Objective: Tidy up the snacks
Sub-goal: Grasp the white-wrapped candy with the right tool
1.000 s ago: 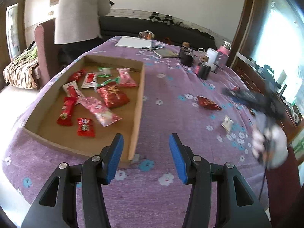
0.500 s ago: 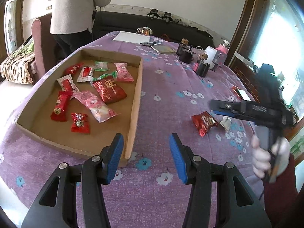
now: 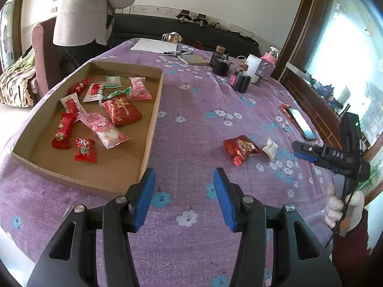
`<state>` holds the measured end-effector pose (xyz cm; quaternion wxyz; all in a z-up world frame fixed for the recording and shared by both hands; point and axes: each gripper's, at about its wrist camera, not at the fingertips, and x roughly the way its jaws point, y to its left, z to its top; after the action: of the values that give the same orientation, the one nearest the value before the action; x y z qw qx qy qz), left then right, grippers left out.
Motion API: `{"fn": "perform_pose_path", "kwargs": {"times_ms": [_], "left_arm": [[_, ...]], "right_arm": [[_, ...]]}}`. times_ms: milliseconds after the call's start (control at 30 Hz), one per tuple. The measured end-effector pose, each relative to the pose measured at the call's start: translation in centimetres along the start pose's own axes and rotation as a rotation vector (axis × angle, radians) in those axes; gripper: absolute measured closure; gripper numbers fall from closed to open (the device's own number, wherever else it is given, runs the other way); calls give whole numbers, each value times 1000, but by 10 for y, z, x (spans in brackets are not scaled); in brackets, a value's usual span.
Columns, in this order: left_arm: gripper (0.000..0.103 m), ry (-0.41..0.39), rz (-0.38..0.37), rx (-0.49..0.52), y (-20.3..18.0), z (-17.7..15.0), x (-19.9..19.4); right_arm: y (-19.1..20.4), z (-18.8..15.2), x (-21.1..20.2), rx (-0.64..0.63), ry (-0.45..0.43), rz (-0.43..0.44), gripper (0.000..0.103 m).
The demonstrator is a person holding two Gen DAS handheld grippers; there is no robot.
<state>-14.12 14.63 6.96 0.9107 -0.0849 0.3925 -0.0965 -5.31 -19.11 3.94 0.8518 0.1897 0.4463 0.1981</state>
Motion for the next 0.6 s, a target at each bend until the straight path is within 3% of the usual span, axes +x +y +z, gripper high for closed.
{"fn": "perform_pose_path", "kwargs": {"times_ms": [267, 433, 500, 567, 600], "left_arm": [[54, 25, -5, 19, -11, -2, 6], [54, 17, 4, 22, -11, -3, 3], [54, 19, 6, 20, -9, -3, 3], [54, 20, 8, 20, -8, -3, 3], [54, 18, 9, 22, -8, -2, 2]], "right_arm": [[5, -7, 24, -7, 60, -53, 37], [26, 3, 52, -56, 53, -220, 41], [35, 6, 62, -98, 49, -302, 51], [40, 5, 67, -143, 51, -370, 81], [39, 6, 66, -148, 54, -372, 81]]}}
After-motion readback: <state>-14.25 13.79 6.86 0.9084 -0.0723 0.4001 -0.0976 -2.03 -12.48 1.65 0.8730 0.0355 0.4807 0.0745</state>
